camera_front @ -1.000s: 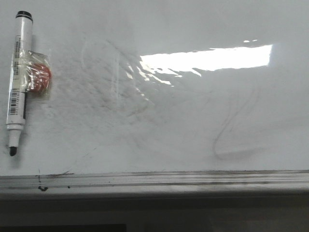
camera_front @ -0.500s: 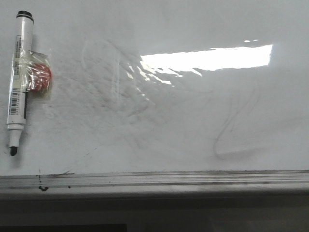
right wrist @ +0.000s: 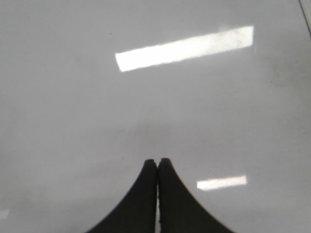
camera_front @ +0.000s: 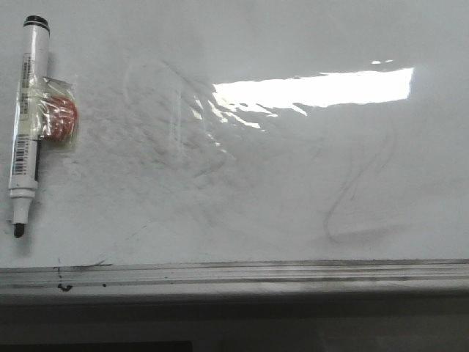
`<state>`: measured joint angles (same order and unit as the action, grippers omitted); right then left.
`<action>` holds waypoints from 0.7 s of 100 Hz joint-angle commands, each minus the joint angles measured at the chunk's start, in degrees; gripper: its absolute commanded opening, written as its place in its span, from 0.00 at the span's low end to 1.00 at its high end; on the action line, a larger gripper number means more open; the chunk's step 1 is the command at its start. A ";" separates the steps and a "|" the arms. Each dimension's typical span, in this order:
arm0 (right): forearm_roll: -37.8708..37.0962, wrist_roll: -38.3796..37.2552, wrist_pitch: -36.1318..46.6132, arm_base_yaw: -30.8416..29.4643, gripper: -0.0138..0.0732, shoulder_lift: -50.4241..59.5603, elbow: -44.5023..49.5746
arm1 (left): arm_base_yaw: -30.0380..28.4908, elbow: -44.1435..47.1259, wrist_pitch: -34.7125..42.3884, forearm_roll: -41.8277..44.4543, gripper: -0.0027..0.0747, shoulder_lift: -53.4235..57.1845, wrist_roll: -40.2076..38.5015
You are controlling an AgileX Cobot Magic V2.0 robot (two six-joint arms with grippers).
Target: Write number 9 on whiteboard
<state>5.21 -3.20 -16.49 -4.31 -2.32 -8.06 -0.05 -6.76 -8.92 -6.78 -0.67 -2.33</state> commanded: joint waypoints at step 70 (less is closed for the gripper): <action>0.68 -0.12 1.67 6.21 0.09 -12.38 -6.63 | 1.32 -8.42 11.59 2.35 0.50 -14.66 0.18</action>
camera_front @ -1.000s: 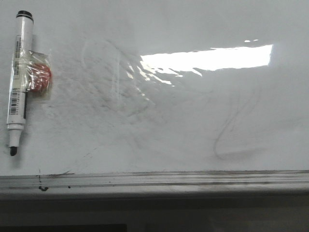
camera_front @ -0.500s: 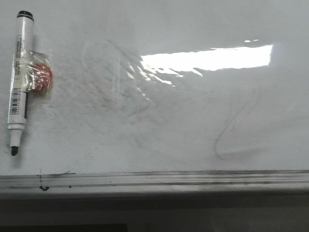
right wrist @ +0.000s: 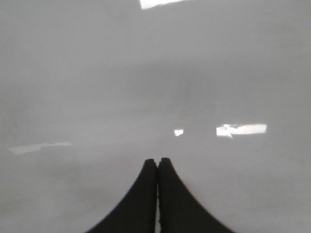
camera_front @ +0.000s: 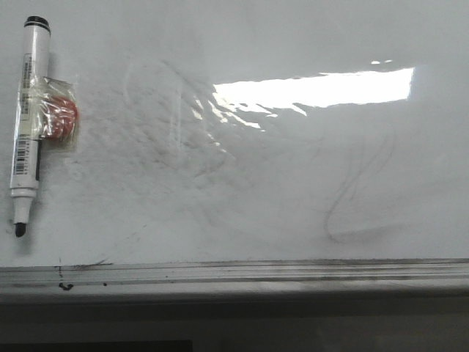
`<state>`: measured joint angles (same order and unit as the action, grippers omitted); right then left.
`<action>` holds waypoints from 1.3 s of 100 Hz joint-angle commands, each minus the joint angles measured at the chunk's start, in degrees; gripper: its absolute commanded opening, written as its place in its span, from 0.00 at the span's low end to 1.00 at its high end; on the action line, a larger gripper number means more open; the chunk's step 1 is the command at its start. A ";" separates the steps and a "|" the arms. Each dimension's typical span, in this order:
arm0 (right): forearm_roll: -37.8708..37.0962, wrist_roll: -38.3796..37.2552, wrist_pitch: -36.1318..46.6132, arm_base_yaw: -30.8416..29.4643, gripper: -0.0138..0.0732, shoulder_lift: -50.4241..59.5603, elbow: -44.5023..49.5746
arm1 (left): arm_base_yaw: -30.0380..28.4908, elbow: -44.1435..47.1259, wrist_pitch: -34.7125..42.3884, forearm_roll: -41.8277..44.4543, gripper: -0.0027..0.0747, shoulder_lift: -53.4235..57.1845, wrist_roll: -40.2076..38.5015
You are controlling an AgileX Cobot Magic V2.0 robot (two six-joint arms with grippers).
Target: Write number 9 on whiteboard
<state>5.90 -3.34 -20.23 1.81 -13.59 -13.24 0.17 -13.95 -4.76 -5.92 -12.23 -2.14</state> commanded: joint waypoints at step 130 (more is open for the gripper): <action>0.00 0.02 5.10 0.09 0.09 -1.10 -1.45 | 47.82 -1.23 16.55 -7.16 0.49 -33.78 -0.44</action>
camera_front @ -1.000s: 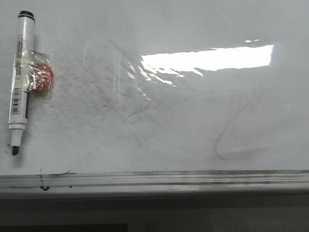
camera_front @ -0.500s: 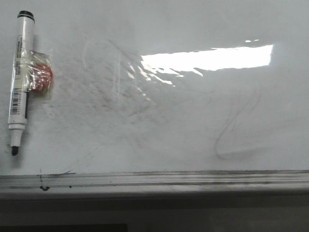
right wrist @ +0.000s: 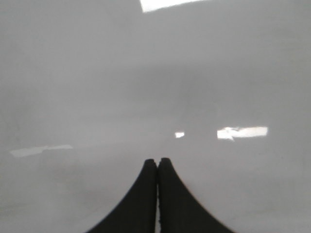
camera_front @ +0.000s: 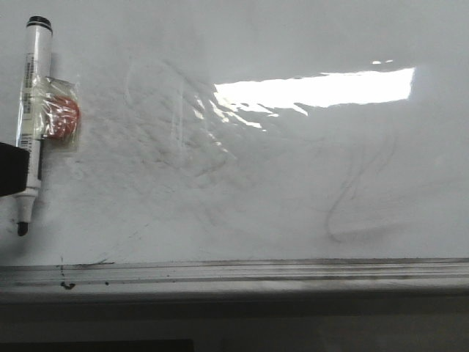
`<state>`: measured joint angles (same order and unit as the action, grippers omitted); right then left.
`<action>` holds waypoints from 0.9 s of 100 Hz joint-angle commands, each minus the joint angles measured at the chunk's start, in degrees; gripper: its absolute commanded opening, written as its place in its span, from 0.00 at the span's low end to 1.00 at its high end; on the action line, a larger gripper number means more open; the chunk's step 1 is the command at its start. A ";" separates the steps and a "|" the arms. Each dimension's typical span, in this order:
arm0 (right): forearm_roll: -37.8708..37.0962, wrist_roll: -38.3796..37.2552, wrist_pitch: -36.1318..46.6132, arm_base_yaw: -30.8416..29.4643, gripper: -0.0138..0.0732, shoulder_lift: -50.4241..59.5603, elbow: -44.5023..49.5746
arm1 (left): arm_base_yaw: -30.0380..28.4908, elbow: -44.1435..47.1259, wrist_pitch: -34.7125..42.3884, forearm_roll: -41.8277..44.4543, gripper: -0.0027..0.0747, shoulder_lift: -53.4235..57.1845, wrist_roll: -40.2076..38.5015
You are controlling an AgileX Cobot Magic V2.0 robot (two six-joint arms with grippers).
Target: Write number 9 on whiteboard
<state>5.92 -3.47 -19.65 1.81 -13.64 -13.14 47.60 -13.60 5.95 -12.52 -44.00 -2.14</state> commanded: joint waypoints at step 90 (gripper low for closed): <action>1.44 4.79 -3.77 17.51 0.09 -3.77 -6.15 | 0.26 -1.81 11.39 1.08 0.01 -8.69 -0.25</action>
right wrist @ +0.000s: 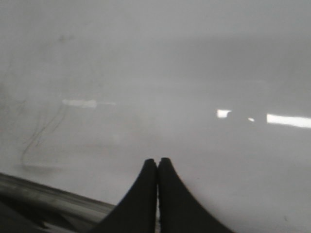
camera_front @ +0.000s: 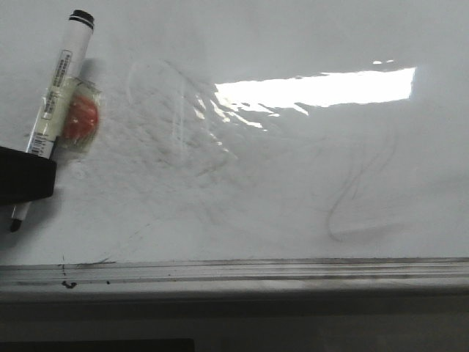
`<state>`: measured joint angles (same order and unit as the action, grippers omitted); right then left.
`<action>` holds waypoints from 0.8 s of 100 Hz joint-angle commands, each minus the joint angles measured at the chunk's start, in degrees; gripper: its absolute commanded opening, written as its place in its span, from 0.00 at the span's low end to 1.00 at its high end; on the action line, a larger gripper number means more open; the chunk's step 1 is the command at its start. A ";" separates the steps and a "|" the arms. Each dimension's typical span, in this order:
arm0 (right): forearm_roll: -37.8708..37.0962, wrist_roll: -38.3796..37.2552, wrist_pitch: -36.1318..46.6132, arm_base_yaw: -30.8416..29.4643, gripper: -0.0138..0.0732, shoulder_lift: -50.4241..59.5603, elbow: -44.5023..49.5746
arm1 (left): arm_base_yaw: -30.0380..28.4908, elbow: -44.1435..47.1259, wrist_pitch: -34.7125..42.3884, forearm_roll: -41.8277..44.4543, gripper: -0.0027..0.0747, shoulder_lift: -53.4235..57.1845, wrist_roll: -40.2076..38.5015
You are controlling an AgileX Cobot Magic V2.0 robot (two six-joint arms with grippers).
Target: Write number 9 on whiteboard
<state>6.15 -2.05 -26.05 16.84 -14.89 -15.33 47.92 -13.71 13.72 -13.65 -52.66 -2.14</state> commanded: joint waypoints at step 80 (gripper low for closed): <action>11.00 20.04 16.79 37.37 0.52 -44.47 -30.71 | 0.02 -1.71 14.33 43.56 0.01 -0.02 -0.16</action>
<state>16.47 17.41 -14.52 53.41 -57.68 -42.37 47.92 -13.71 23.56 30.54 -52.85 -2.01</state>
